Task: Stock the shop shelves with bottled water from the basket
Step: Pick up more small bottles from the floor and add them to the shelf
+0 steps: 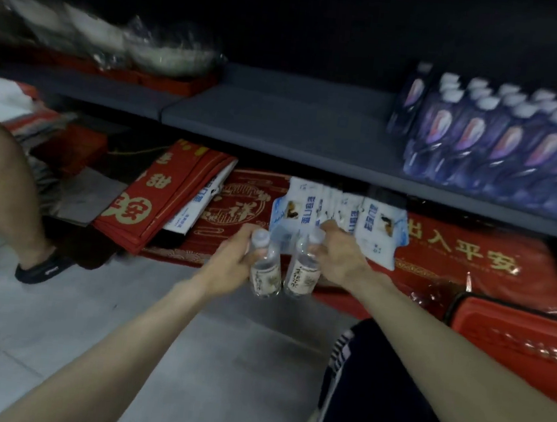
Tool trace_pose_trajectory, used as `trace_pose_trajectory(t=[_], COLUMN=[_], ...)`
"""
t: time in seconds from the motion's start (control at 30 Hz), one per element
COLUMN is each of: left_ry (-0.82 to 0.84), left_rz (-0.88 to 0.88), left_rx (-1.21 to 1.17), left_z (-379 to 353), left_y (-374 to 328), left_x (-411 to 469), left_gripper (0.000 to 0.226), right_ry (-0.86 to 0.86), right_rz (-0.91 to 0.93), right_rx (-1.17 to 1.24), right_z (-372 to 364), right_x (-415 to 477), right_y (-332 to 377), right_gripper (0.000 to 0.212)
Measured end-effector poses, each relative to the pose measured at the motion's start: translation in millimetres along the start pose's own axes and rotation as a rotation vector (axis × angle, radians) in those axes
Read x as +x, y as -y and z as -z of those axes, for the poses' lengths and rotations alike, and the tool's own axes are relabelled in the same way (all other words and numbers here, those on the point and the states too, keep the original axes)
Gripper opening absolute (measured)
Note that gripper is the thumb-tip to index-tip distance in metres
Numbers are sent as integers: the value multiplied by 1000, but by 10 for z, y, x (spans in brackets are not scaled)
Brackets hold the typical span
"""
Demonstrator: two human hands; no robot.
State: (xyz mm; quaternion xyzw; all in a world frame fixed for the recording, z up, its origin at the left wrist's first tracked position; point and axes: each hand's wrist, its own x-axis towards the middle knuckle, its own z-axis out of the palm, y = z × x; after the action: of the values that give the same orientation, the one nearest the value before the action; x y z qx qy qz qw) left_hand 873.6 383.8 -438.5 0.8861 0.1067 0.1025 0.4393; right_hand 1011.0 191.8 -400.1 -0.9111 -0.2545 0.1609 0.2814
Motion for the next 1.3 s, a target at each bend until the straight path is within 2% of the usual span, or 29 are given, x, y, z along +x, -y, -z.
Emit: trace_pose_trajectory(t=[0.1, 0.23, 0.43, 0.63, 0.77, 0.87, 1.1, 1.2, 1.3], left_ry=[-64, -90, -101, -45, 20, 17, -143, -180, -243], left_rz=[-98, -258, -412, -457, -427, -445, -497, -490, -521], left_rx=[-68, -125, -207, -389, -473, -519, -593, -684, -648], left_z=[207, 435, 646, 716, 741, 839, 1290, 1431, 1481], left_y=[-554, -1337, -2362, -3139, -3617, -3926, -4718, -4990, -5139], left_x=[339, 717, 1151, 1519, 1701, 1871, 2388, 2667, 2959], left_gripper=[17, 24, 22, 18, 20, 20, 20, 18, 17], right_ry=[-91, -260, -388, -442, -490, -538, -621, -679, -704], right_rz=[98, 206, 262, 224, 200, 203, 282, 284, 263], right_rx=[-28, -58, -106, -101, -140, -94, 64, 70, 46], right_z=[670, 1481, 2522, 3317, 3669, 3976, 4785, 5070, 5287], right_x=[-14, -93, -383, -643, -736, -717, -571, -444, -290], right_y=[184, 448, 776, 947, 975, 1026, 1385, 1510, 1584], right_gripper=[37, 17, 19, 12, 18, 15, 18, 24, 24])
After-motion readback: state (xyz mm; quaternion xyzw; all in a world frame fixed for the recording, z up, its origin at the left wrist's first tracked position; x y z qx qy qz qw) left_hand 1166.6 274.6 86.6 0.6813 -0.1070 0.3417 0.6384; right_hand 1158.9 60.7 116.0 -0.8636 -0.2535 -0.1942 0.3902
